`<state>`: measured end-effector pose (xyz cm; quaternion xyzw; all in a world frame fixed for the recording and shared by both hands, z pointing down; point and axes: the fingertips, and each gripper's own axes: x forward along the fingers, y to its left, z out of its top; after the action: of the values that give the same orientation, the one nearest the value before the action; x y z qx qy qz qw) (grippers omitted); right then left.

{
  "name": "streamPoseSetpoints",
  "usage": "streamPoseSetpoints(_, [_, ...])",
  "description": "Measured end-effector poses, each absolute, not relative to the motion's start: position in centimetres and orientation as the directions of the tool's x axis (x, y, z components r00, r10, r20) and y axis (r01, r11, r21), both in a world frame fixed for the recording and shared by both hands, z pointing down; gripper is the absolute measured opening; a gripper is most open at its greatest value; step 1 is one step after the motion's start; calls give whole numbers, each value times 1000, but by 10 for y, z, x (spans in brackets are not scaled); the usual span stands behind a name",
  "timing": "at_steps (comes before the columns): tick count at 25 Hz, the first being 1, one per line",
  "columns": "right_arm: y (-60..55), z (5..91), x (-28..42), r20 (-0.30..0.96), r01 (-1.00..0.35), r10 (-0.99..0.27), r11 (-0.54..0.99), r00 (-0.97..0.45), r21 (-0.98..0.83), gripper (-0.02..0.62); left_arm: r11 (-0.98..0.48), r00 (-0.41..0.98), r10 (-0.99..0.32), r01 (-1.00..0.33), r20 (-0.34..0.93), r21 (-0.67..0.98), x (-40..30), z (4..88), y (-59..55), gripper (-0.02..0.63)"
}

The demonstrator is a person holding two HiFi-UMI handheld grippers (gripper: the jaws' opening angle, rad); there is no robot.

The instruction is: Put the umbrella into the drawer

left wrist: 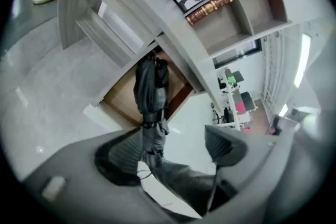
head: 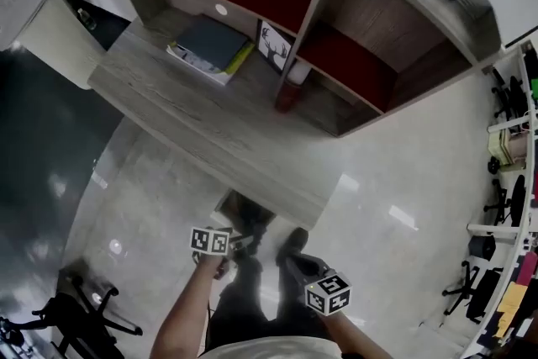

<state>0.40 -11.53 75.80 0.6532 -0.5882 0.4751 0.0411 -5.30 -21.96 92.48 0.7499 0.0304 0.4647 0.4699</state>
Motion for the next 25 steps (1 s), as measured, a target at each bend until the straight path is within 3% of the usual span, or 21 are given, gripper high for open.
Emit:
streamPoseSetpoints(14, [-120, 667, -5, 626, -845, -777, -293, -62, -448, 6, -622, 691, 353, -330, 631, 710, -91, 772, -215, 262])
streamPoseSetpoints(25, [-104, 626, 11, 569, -860, -820, -246, -62, -447, 6, -706, 765, 154, -358, 625, 611, -108, 704, -204, 142])
